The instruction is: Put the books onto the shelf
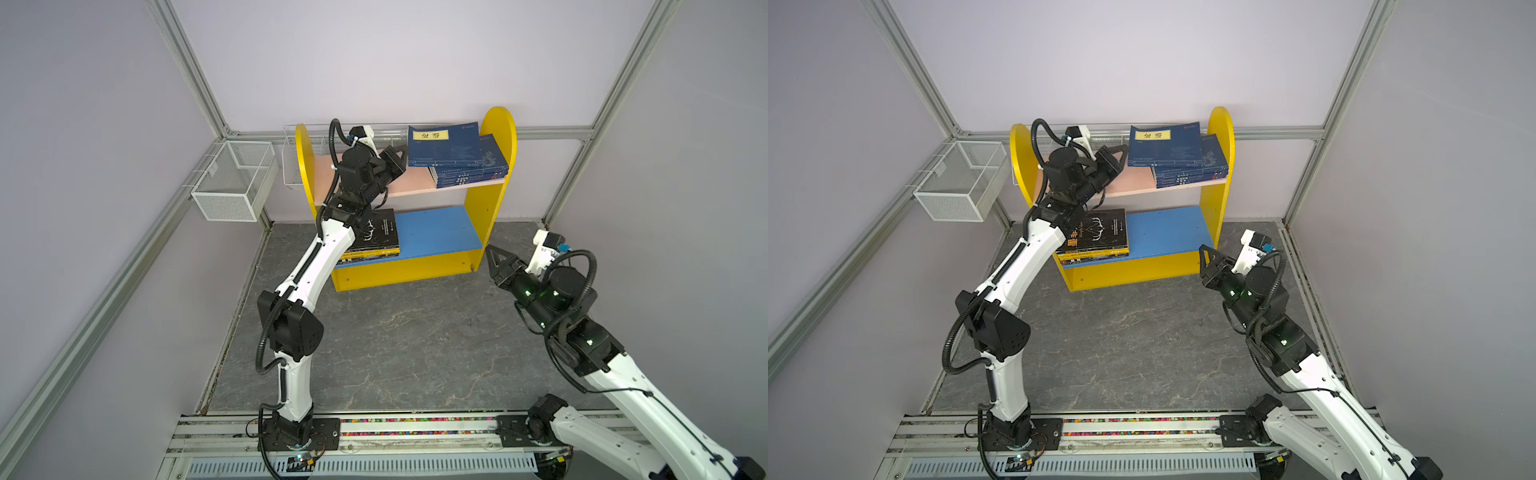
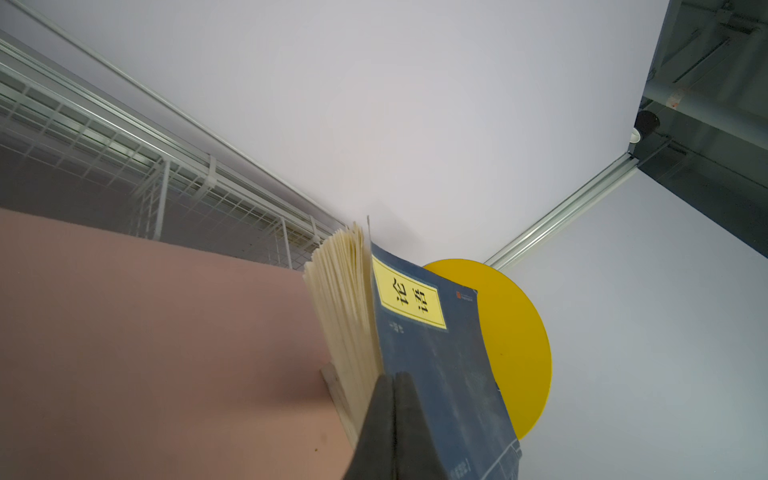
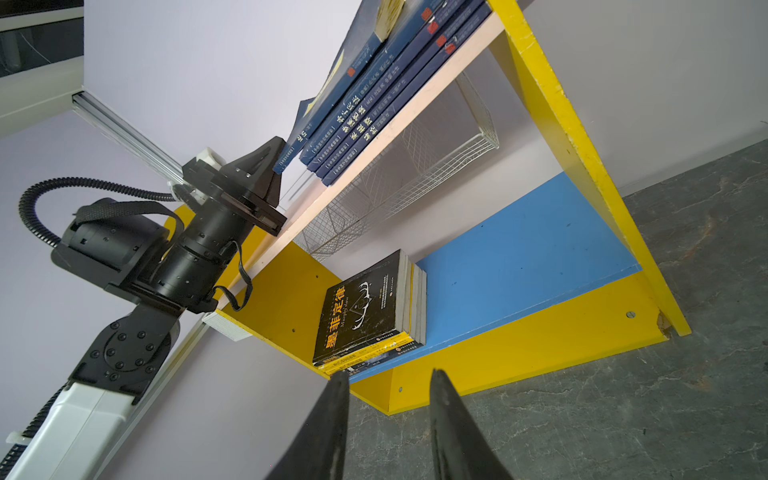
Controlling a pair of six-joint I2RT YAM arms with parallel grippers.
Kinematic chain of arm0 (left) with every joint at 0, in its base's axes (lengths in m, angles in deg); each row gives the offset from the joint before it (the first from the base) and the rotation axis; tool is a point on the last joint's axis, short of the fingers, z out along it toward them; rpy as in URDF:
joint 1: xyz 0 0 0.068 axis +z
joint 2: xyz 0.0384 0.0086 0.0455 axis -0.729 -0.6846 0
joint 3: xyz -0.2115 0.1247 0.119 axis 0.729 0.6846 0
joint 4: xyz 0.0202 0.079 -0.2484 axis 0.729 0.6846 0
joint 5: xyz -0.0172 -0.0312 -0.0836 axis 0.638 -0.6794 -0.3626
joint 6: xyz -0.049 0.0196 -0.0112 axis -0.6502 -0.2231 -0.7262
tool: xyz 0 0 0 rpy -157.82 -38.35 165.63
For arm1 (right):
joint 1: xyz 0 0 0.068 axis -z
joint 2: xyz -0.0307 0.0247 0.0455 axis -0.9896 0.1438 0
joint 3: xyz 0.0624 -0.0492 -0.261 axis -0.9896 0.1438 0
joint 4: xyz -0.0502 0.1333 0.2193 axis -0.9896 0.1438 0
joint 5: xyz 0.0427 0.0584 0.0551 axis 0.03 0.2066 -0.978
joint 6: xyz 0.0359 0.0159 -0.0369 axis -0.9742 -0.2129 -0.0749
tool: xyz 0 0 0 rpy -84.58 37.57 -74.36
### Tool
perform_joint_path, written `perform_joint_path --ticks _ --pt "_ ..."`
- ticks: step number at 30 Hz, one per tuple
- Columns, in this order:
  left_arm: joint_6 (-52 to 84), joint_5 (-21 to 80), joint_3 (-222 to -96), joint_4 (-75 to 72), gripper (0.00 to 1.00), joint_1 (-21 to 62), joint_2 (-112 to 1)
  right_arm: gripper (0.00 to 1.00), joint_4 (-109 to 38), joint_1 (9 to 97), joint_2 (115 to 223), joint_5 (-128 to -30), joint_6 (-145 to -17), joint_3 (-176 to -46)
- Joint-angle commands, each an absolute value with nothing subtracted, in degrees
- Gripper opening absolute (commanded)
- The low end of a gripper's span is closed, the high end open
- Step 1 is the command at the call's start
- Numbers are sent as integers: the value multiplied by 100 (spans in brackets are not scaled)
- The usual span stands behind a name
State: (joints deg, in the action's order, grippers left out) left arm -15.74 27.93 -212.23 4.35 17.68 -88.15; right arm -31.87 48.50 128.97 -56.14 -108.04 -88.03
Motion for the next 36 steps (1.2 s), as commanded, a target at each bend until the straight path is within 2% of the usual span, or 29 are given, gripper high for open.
perform_joint_path --ticks 1,28,34,36 --pt "-1641 2521 -21349 978 0 1648 -9157 36 -3229 4860 12777 -5526 -10665 -8772" --pt "-1523 2346 -21385 1142 0 1164 -9140 36 -3075 4862 12583 -5326 -10553 -8749" --pt "-892 3410 -20733 1279 0 1208 -8437 36 -2701 4878 12356 -4731 -9931 -8912" --pt "-549 4010 -20422 1246 5 1230 -8059 36 -2600 4882 12224 -4467 -9588 -8988"
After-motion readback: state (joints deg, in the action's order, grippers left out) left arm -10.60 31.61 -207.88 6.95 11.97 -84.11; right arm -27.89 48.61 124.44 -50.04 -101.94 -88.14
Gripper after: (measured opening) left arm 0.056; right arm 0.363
